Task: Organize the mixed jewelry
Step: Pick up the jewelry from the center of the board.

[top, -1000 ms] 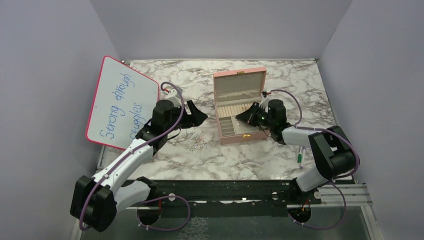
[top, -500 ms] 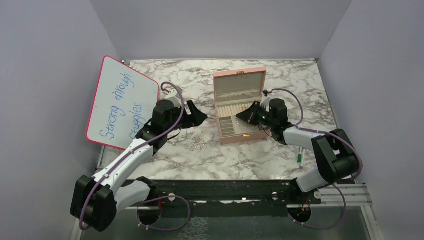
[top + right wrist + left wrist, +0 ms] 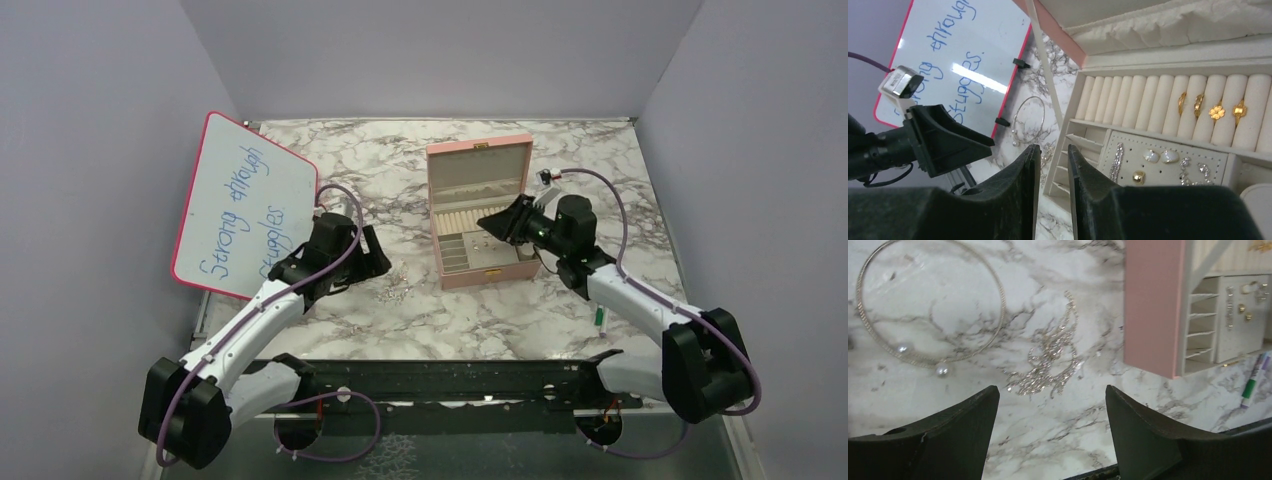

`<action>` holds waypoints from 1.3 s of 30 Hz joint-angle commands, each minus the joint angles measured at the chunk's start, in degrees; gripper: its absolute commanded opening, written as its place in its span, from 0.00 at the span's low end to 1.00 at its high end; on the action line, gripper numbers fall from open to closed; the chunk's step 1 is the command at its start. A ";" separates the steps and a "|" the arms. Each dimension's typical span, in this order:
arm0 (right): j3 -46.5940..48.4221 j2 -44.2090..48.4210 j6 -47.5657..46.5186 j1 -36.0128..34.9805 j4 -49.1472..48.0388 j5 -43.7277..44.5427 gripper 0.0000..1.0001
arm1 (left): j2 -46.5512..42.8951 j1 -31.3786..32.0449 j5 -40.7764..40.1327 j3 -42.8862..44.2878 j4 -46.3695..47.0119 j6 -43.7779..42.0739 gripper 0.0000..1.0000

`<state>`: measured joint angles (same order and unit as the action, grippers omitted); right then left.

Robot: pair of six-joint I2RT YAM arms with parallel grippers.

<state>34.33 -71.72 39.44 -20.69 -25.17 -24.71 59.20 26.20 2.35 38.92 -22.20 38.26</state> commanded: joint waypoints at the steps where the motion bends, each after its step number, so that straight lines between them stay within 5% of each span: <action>1: -0.79 3.82 -3.54 -1.32 7.17 -0.09 0.32 | -3.07 -0.44 -7.53 -0.99 -14.41 4.92 0.79; 11: -2.23 8.38 -7.36 -1.55 13.23 0.56 0.32 | -2.29 0.17 -3.45 -5.74 -22.94 15.49 0.61; 26: -3.65 7.39 -7.08 -1.55 13.10 1.61 0.27 | 2.84 0.44 1.84 -7.89 -18.88 18.92 0.41; 39: -3.74 7.83 -7.84 -1.55 14.47 3.55 0.24 | 6.15 0.52 1.61 -8.36 -16.08 19.59 0.40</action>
<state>31.31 -64.16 32.86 -22.04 -12.14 -22.96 64.42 26.37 4.29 30.83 -39.66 56.82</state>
